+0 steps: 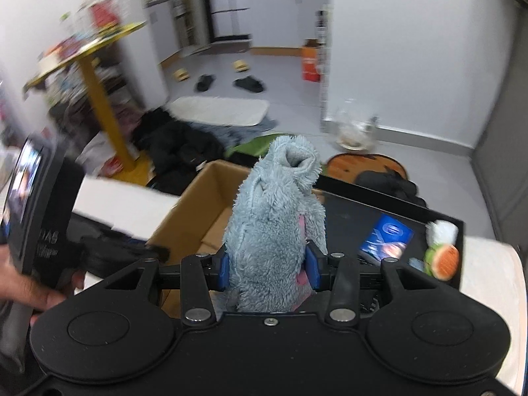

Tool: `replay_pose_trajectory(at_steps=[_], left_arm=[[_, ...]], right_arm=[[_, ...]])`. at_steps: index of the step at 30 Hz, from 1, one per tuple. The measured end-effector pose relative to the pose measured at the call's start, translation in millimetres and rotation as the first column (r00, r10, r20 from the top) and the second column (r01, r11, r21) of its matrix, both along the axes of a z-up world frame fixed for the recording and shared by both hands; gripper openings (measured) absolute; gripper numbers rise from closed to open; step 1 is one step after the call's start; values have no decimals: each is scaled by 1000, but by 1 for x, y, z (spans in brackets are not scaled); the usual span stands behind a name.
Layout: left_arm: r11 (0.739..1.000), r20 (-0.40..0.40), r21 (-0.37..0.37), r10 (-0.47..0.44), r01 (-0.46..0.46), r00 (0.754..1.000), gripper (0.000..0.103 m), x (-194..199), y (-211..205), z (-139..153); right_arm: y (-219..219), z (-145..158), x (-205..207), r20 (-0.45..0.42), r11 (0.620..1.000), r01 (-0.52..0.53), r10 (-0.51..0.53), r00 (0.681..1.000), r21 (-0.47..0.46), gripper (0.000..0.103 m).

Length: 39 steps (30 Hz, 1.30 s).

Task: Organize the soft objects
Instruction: 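Lift the grey plush mouse with the right gripper and lower it into the box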

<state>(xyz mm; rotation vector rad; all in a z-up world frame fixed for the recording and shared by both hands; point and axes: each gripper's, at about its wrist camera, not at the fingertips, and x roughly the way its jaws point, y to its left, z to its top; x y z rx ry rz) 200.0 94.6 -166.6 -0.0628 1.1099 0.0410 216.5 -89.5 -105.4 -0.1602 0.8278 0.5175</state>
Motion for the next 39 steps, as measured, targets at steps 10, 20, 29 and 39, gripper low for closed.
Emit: replay_pose_trajectory(at_steps=[10,20,29,39], left_arm=[[998,23,-56,16,-15,1000,8,0,8,1],[993,31,-111,39,-36,999,9,-1,19,-3],[991,34,-126,41,-37,999,10,0,22,-3],[992,25,-120,36,-32,999,11,-1,21,-4]], right_arm=[[43,-6,-5,-41,971,-226,223,974,-80,42],[71,-26,1,-83,928,-342,332,939,-148,43],[74,-38,12,-228,921,-381,355,906,-79,53],[59,-42,12,-271,949,-311,285,919,-57,61]])
